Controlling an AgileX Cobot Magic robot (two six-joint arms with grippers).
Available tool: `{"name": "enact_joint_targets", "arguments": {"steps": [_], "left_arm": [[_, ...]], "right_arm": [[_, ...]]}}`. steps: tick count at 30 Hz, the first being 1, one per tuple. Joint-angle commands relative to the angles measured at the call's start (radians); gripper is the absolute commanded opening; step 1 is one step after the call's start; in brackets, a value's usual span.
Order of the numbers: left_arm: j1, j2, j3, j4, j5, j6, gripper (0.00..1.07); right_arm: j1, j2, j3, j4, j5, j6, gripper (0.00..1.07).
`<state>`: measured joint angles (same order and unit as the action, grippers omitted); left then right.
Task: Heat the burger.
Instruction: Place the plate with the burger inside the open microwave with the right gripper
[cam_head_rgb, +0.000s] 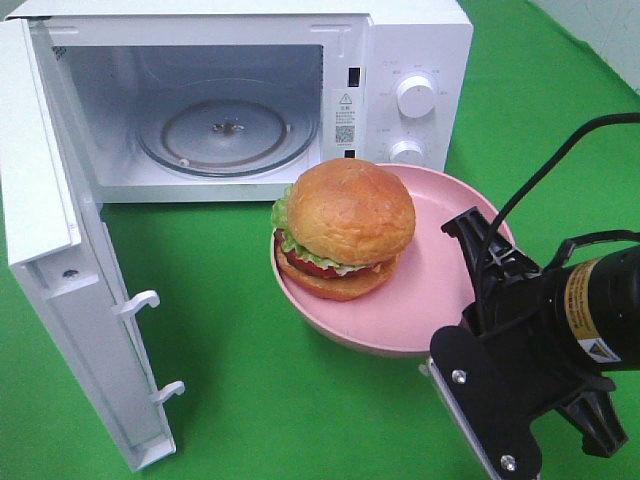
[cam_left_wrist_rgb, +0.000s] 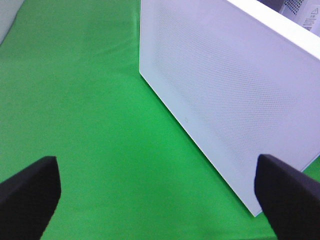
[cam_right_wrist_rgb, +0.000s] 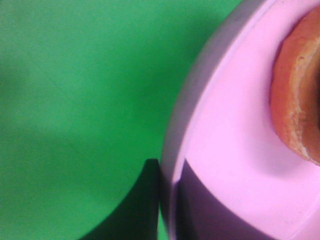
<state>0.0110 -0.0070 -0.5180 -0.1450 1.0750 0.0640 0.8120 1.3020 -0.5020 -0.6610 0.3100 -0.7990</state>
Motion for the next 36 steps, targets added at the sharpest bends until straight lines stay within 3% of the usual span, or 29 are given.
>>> {"name": "enact_joint_targets", "arguments": {"steps": [1, 20, 23, 26, 30, 36], "left_arm": [[-0.006, -0.015, 0.004, -0.002, -0.008, 0.000, 0.98], [-0.006, -0.015, 0.004, -0.002, -0.008, 0.000, 0.98], [-0.006, -0.015, 0.004, -0.002, -0.008, 0.000, 0.98], [-0.006, -0.015, 0.004, -0.002, -0.008, 0.000, 0.98], [-0.006, -0.015, 0.004, -0.002, -0.008, 0.000, 0.98], [-0.006, -0.015, 0.004, -0.002, -0.008, 0.000, 0.98]], "right_arm": [[-0.027, -0.010, -0.007, 0.039, -0.070, -0.087, 0.00], [-0.174, -0.010, -0.009, 0.524, -0.103, -0.734, 0.00], [-0.179, -0.010, -0.009, 0.544, -0.103, -0.757, 0.00], [-0.194, -0.010, -0.009, 0.661, -0.103, -0.873, 0.00], [-0.194, -0.007, -0.009, 0.685, -0.100, -0.890, 0.00], [-0.190, -0.007, -0.025, 0.560, -0.096, -0.795, 0.00]]}}
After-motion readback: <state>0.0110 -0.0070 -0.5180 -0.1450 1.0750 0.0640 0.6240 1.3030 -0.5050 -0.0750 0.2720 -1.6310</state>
